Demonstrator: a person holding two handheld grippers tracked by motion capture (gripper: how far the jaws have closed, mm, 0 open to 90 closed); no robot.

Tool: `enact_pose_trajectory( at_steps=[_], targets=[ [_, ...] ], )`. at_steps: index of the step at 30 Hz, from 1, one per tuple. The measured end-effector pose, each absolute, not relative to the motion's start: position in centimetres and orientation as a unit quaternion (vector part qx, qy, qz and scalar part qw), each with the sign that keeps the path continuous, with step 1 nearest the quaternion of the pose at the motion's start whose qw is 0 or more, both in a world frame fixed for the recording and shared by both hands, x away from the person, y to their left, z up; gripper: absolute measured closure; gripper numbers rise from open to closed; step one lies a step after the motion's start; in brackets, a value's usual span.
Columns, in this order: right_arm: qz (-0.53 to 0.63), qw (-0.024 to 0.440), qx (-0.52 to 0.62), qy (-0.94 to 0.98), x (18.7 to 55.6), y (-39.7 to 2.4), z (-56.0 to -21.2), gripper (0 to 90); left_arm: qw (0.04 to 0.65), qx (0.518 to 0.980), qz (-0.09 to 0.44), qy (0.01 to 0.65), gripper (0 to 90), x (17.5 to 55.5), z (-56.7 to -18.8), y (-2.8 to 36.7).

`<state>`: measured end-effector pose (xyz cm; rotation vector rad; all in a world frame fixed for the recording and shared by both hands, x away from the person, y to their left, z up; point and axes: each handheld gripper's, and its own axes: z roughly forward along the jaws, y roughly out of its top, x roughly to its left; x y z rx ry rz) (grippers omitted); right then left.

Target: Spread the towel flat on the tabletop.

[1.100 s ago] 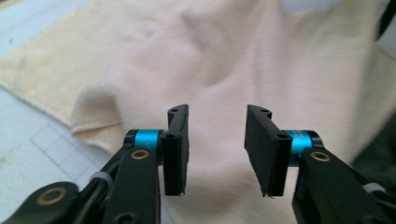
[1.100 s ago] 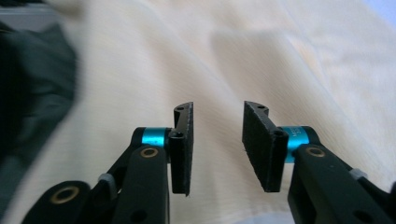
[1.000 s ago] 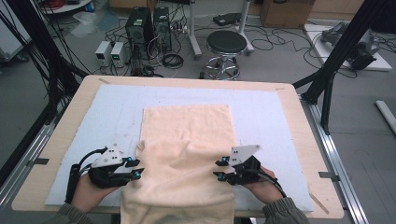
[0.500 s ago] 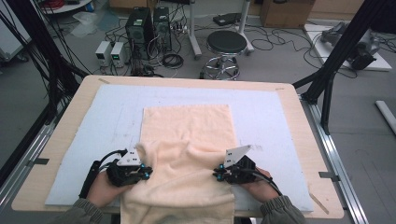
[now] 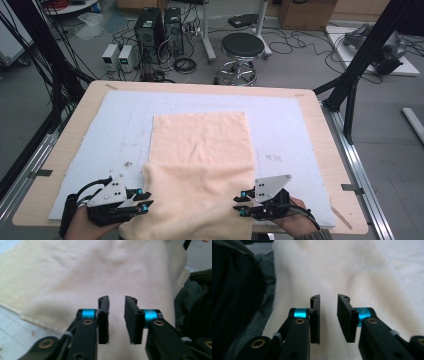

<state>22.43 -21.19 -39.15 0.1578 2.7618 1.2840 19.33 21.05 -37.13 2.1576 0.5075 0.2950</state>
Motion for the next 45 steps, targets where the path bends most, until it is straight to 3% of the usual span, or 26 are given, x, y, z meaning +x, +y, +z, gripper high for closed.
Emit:
enact_pose_trajectory(
  at_steps=[5,12,20,27,30,35,40,45],
  targets=[
    [0.416,0.067,0.069,0.904,23.7,-21.2,-38.9,66.8,0.424,0.866,0.132,0.229,67.8,21.9,-38.6,21.7],
    [0.378,0.054,0.096,0.919,26.9,-20.3,-42.1,62.7,0.382,0.884,0.097,0.25,66.7,24.8,-42.6,21.0],
    [0.373,0.019,0.102,0.922,27.4,-20.1,-43.6,82.2,0.375,0.893,0.087,0.234,83.0,24.3,-43.3,20.3],
    [0.379,0.021,0.092,0.92,26.1,-20.5,-42.9,85.3,0.388,0.895,0.056,0.214,85.0,21.6,-41.9,20.7],
    [0.397,0.021,0.088,0.913,25.2,-21.0,-42.2,81.9,0.397,0.894,0.054,0.2,83.2,20.0,-40.8,21.0],
    [0.397,0.015,0.075,0.915,23.9,-21.0,-41.9,71.7,0.397,0.892,0.072,0.204,68.5,20.2,-40.8,21.3],
    [0.376,0.009,0.07,0.924,24.0,-20.3,-42.8,68.8,0.374,0.901,0.065,0.21,66.9,21.4,-42.7,20.5],
    [0.371,-0.002,0.064,0.926,24.3,-20.0,-43.5,84.2,0.37,0.904,0.056,0.206,79.5,21.8,-43.2,20.1]
  ],
)
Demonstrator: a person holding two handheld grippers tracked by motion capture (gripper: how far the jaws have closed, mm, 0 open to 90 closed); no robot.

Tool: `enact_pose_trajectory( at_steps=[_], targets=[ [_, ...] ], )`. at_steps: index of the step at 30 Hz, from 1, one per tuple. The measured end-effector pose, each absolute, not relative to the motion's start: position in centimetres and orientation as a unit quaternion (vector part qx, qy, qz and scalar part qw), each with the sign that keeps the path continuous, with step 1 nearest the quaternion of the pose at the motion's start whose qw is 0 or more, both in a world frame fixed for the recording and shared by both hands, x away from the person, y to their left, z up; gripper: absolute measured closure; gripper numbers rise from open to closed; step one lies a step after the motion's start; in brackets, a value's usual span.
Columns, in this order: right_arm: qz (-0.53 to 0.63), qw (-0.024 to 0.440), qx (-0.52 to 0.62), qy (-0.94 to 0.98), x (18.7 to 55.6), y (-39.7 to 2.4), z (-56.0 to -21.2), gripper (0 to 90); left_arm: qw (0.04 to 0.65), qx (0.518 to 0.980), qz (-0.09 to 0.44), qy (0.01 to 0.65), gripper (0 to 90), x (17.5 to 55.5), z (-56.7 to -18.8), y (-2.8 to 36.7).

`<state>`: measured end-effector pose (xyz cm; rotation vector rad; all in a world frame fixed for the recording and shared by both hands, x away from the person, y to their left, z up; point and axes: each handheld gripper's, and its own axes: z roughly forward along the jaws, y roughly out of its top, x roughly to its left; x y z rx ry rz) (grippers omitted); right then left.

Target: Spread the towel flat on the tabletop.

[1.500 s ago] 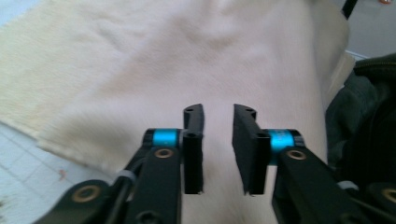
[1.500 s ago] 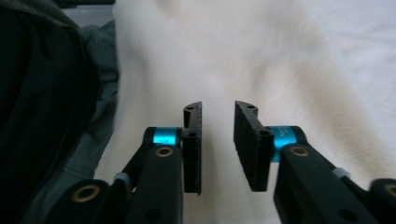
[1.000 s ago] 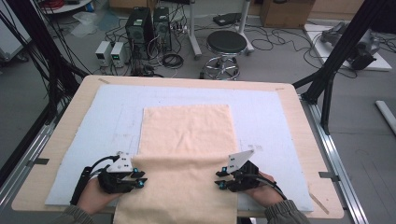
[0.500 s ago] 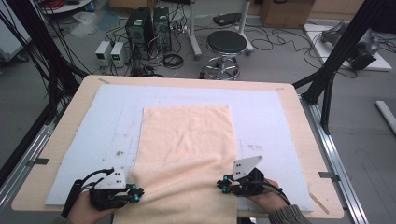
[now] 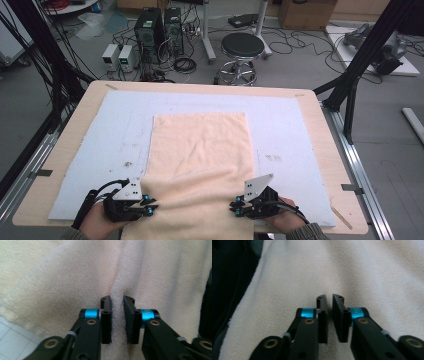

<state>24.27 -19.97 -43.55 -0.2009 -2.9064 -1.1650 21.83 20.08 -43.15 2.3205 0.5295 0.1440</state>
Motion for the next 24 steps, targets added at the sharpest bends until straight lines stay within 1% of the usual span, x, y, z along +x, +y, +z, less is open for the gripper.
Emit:
enact_pose_trajectory(
  at_steps=[1,4,5,7,9,10,12,14,17,21,24],
  targets=[
    [-0.372,0.007,-0.062,-0.926,24.2,-20.0,-43.6,86.0,0.371,0.903,0.056,0.207,80.4,21.8,-43.2,20.1],
    [-0.373,0.016,-0.052,-0.926,24.1,-20.1,-43.5,87.3,0.374,0.904,0.038,0.205,82.4,21.3,-43.0,20.1],
    [-0.369,0.025,-0.048,-0.928,23.8,-20.2,-43.4,87.3,0.379,0.904,0.031,0.196,82.4,20.9,-42.8,20.1],
    [-0.385,0.027,-0.035,-0.922,23.1,-20.7,-42.7,86.6,0.397,0.9,0.025,0.178,81.4,20.2,-42.0,20.2],
    [-0.422,0.028,-0.033,-0.905,22.7,-21.6,-41.5,83.8,0.416,0.892,0.027,0.172,76.6,20.0,-40.9,20.4],
    [-0.441,0.027,-0.04,-0.896,22.7,-22.2,-40.8,78.5,0.424,0.889,0.034,0.172,73.5,20.1,-40.4,20.6],
    [-0.449,0.006,-0.056,-0.892,23.2,-22.9,-40.0,74.9,0.43,0.883,0.053,0.178,68.6,20.6,-39.8,20.7],
    [-0.434,-0.016,-0.072,-0.898,23.8,-23.0,-39.9,72.0,0.434,0.879,0.065,0.188,66.7,21.4,-39.7,20.7],
    [-0.415,-0.03,-0.087,-0.905,24.9,-22.5,-40.8,68.8,0.427,0.877,0.089,0.202,65.6,22.7,-40.4,20.5],
    [-0.389,-0.042,-0.114,-0.913,26.7,-21.9,-42.5,66.1,0.385,0.887,0.118,0.228,63.7,25.1,-42.1,20.0],
    [-0.367,-0.057,-0.132,-0.919,27.9,-21.7,-43.1,64.5,0.359,0.891,0.121,0.25,62.6,26.9,-43.0,19.9]
  ],
)
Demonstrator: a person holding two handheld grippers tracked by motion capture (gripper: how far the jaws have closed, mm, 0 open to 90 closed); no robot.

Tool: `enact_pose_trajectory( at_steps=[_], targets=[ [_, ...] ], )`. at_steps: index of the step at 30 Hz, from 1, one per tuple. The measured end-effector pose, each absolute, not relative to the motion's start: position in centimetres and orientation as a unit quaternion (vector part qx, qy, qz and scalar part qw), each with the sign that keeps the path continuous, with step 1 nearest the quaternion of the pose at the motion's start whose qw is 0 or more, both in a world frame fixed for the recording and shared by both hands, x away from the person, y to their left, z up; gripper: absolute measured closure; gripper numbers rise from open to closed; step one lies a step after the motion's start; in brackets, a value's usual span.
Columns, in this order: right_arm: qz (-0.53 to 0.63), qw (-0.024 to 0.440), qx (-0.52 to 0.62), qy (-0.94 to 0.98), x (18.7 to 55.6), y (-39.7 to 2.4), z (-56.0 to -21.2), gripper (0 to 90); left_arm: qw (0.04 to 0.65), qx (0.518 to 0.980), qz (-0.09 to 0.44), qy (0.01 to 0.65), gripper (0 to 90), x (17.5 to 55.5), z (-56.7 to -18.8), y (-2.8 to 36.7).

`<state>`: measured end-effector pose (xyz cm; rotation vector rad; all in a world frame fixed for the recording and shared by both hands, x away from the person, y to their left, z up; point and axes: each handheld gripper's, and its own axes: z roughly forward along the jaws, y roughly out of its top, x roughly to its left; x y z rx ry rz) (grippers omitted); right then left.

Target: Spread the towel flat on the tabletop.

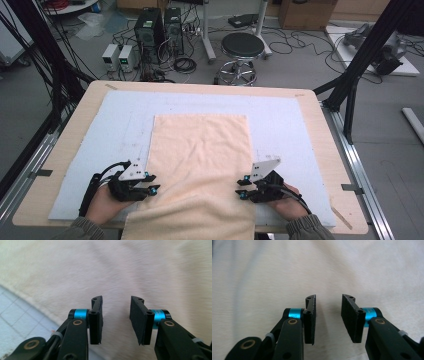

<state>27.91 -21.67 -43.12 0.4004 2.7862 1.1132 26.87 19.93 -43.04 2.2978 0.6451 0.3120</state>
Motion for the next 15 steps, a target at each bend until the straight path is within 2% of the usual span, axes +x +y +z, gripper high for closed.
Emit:
enact_pose_trajectory(
  at_steps=[2,5,7,10,15],
  targets=[
    [0.366,0.047,0.143,0.918,28.7,-21.7,-43.5,65.4,0.368,0.887,0.104,0.259,68.3,27.6,-43.3,20.0],
    [0.37,0.038,0.144,0.917,29.3,-21.6,-43.6,77.9,0.364,0.887,0.107,0.262,82.3,28.0,-43.3,19.9],
    [0.371,0.03,0.147,0.917,29.6,-21.4,-43.6,85.1,0.361,0.888,0.106,0.265,84.6,28.2,-43.2,19.9],
    [0.374,0.032,0.148,0.915,30.2,-21.4,-43.5,86.2,0.357,0.883,0.13,0.276,85.3,28.6,-43.1,19.8],
    [0.372,0.067,0.161,0.912,31.2,-21.0,-42.8,86.3,0.362,0.859,0.179,0.313,85.5,30.5,-42.3,19.8]
  ],
)
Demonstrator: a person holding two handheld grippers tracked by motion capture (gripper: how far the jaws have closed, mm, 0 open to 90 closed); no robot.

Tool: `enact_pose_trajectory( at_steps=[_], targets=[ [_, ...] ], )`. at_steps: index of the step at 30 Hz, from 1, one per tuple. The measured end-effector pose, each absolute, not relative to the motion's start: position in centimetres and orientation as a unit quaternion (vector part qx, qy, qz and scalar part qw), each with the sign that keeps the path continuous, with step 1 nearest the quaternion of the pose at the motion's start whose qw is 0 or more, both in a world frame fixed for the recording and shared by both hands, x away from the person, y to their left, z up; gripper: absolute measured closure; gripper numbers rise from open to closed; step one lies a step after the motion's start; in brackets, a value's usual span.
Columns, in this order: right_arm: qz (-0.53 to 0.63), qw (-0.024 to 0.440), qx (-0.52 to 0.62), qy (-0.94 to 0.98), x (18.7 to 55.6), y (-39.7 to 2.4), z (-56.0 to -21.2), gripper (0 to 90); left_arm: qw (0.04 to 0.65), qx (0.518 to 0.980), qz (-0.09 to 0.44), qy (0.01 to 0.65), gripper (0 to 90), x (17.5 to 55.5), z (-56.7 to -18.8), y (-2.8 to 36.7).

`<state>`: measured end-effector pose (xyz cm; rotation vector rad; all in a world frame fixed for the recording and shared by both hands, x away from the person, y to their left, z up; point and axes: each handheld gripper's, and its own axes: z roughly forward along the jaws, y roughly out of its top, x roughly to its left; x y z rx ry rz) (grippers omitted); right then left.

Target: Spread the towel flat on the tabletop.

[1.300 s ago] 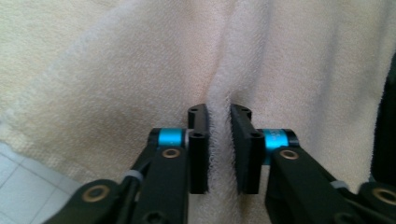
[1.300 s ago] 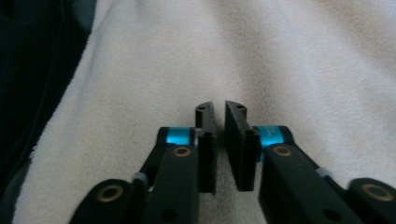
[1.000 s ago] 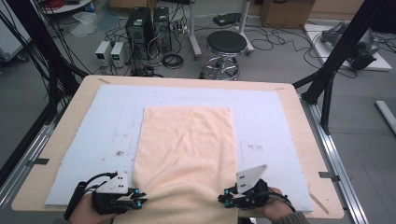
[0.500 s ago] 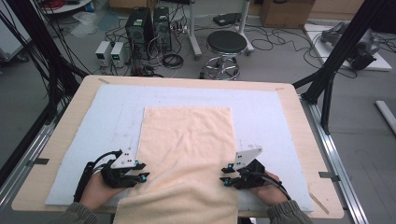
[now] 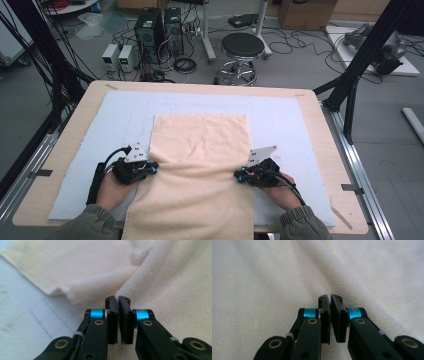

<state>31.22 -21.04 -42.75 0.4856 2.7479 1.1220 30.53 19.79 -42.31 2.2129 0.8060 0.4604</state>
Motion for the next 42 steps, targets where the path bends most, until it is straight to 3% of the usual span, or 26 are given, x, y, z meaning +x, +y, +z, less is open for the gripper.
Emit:
enact_pose_trajectory(
  at_steps=[5,8,15,20,27,28,30,33,39,42],
  targets=[
    [0.366,0.077,0.177,0.91,32.5,-20.7,-43.0,84.5,0.36,0.853,0.19,0.327,83.5,32.0,-42.4,19.3],
    [0.376,0.085,0.184,0.904,32.4,-21.2,-42.7,76.0,0.371,0.849,0.19,0.325,73.8,31.5,-42.0,19.6],
    [0.414,0.088,0.164,0.891,29.7,-22.0,-40.9,65.7,0.397,0.846,0.204,0.291,61.8,28.1,-40.4,21.1],
    [0.41,0.077,0.137,0.899,27.4,-21.8,-41.2,57.5,0.409,0.859,0.178,0.253,55.8,24.9,-40.7,21.3],
    [0.386,0.055,0.112,0.914,25.8,-21.3,-42.8,56.0,0.385,0.89,0.138,0.203,50.3,23.0,-42.8,21.0],
    [0.381,0.053,0.114,0.916,25.9,-21.2,-43.0,56.9,0.376,0.896,0.127,0.199,51.0,23.0,-43.2,20.9],
    [0.37,0.03,0.113,0.921,26.0,-20.8,-43.7,62.3,0.384,0.898,0.11,0.183,64.5,22.8,-43.7,20.9],
    [0.382,0.008,0.12,0.917,26.2,-21.0,-43.8,80.9,0.373,0.904,0.103,0.18,83.0,22.5,-43.4,20.5],
    [0.365,-0.01,0.077,0.928,24.4,-21.3,-42.8,85.7,0.386,0.906,0.055,0.161,86.0,19.4,-41.9,20.5],
    [0.384,-0.01,0.064,0.921,22.7,-22.2,-41.6,78.5,0.4,0.903,0.062,0.142,82.9,17.7,-40.4,20.6]
  ],
)
